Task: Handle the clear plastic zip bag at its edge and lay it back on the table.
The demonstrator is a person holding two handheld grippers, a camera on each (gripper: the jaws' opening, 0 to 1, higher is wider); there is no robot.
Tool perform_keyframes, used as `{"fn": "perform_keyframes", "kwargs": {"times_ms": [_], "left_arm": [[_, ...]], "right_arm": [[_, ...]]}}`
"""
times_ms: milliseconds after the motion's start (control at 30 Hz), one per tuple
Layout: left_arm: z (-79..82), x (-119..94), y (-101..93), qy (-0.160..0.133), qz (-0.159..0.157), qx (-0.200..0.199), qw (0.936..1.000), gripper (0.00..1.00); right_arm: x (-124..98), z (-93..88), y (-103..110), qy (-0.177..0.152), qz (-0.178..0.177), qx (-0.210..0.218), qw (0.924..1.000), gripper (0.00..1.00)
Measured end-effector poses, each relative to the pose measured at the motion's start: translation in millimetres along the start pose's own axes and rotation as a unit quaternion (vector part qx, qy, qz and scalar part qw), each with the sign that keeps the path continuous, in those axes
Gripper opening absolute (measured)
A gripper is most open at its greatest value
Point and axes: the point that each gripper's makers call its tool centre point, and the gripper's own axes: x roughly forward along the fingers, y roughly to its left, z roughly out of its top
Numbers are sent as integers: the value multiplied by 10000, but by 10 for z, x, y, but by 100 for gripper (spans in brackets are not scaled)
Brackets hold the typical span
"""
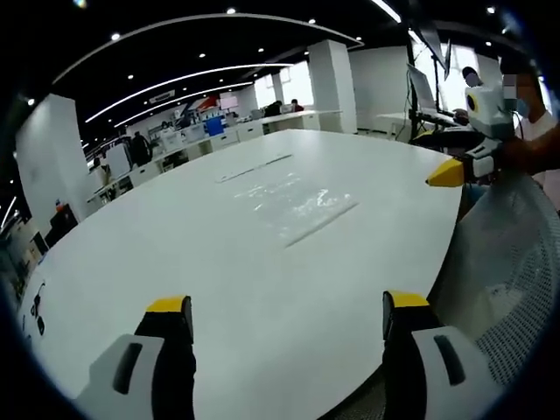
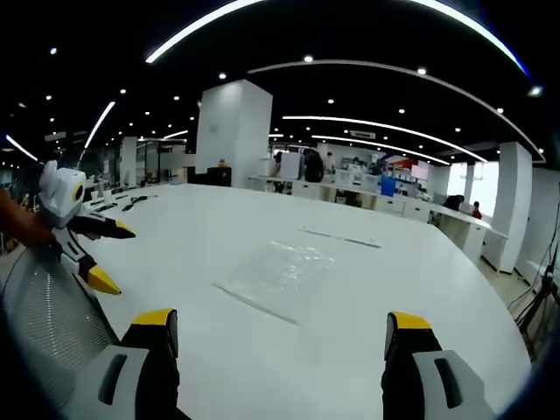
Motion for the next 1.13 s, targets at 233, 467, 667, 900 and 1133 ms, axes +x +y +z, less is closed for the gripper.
{"fn": "perform_keyframes", "kwargs": {"times_ms": [233, 467, 667, 900, 1133], "left_arm": [[15, -9, -24, -15, 25, 27, 10000, 88], [12, 3, -11, -4, 25, 15, 10000, 86], [-9, 12, 3, 40, 59, 10, 10000, 88], [-36, 19, 15, 80, 60, 6, 9999, 87], [-65, 37, 40, 100, 89, -5, 9999, 88]], "right_arm": [[-15, 6, -40, -61, -83, 57, 9999, 98], [-28, 3, -71, -54, -169, 140, 9997, 97], [-40, 48, -105, -116, -292, 20, 9995, 96], [-38, 56, -95, -135, -289, -5, 9995, 95], [-36, 51, -96, -134, -282, 0, 9995, 94]]}}
